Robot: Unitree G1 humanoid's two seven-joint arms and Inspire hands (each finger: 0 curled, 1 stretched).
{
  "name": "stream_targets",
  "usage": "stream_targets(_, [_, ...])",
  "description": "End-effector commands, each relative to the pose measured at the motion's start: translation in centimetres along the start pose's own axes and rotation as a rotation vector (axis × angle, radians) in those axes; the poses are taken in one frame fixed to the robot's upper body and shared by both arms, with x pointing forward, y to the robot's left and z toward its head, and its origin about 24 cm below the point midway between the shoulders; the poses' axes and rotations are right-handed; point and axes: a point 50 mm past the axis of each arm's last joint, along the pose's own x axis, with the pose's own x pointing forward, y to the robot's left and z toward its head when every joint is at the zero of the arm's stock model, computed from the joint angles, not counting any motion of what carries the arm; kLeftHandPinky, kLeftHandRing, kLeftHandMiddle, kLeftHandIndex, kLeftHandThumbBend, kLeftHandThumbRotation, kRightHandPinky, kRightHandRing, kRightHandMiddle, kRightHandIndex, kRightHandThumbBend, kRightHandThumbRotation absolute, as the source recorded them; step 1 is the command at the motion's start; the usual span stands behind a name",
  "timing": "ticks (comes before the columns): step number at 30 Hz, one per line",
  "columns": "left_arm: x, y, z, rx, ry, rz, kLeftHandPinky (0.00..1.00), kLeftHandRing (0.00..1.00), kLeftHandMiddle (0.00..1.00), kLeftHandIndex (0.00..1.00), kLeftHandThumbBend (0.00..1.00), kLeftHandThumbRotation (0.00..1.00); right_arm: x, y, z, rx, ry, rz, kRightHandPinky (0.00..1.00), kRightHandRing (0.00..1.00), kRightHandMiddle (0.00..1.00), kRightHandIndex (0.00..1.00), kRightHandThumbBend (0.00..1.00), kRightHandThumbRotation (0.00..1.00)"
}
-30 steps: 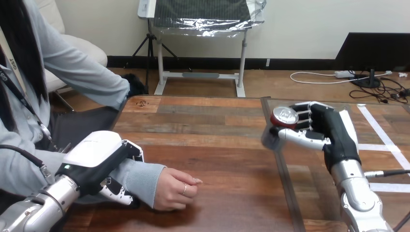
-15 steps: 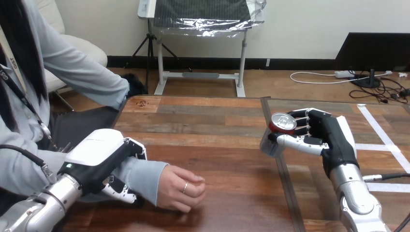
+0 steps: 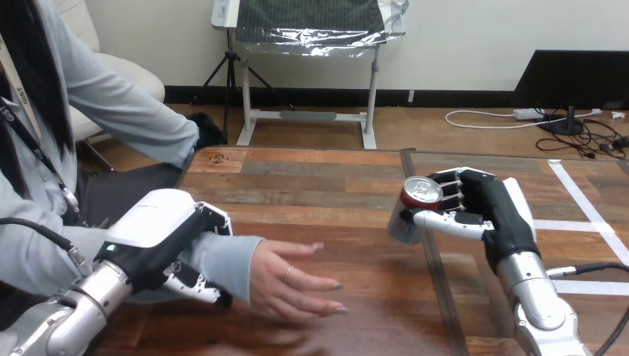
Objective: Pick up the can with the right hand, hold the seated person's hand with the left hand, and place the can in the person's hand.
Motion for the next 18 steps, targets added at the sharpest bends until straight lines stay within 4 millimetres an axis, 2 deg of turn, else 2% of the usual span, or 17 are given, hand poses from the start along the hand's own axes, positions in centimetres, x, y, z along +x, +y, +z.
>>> stream_targets(1, [2.9,3.4,2.5,-0.026,-0.145,0.212,0.24,0.27,0.34,0.39,0.96,0.2,1.9,0.7,4.0,0.017,-0.169,0.018,0.47,0.51,0.54,0.53,0.78,0.0])
stream_targets(18, [3.4,3.4,2.8,-0.028,-0.153,0.215,0.25,0.29,0.35,0.4,0.96,0.24,0.8,2.3,3.9,-0.005,-0.225,0.091,0.45,0.48,0.51,0.53,0.79,0.0])
